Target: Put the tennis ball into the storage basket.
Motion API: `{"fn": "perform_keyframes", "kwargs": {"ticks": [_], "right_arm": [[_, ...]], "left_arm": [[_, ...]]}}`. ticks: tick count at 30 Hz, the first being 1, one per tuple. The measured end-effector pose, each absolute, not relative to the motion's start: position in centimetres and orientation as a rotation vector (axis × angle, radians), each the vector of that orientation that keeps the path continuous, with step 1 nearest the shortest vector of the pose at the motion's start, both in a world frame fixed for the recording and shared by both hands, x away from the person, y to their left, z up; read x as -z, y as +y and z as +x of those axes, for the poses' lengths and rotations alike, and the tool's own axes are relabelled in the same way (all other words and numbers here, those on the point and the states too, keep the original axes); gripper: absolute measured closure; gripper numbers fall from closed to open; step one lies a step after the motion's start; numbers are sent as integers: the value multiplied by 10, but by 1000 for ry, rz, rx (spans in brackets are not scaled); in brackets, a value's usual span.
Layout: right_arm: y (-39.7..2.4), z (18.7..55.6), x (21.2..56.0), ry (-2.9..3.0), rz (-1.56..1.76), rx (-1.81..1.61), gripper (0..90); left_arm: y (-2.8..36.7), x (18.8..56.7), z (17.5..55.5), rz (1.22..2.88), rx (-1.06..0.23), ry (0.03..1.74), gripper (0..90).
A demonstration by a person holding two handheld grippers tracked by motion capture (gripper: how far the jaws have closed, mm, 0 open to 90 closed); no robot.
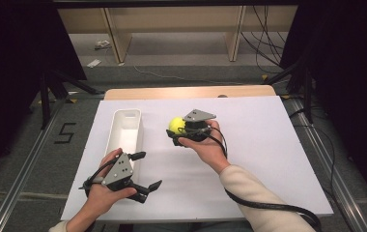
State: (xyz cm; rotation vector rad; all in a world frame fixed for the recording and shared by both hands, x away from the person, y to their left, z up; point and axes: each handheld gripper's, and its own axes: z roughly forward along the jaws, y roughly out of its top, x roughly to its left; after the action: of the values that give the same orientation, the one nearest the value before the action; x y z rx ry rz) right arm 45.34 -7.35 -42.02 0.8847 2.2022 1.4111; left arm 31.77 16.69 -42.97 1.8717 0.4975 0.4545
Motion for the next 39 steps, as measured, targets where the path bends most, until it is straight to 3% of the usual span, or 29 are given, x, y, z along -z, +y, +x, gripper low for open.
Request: {"fn": "perform_keyframes", "kwargs": {"ticks": [39], "right_arm": [[-61, 456, 418, 2211, 884, -1431, 264]], "left_arm": [[167, 431, 318, 1875, -445, 496, 0]]}}
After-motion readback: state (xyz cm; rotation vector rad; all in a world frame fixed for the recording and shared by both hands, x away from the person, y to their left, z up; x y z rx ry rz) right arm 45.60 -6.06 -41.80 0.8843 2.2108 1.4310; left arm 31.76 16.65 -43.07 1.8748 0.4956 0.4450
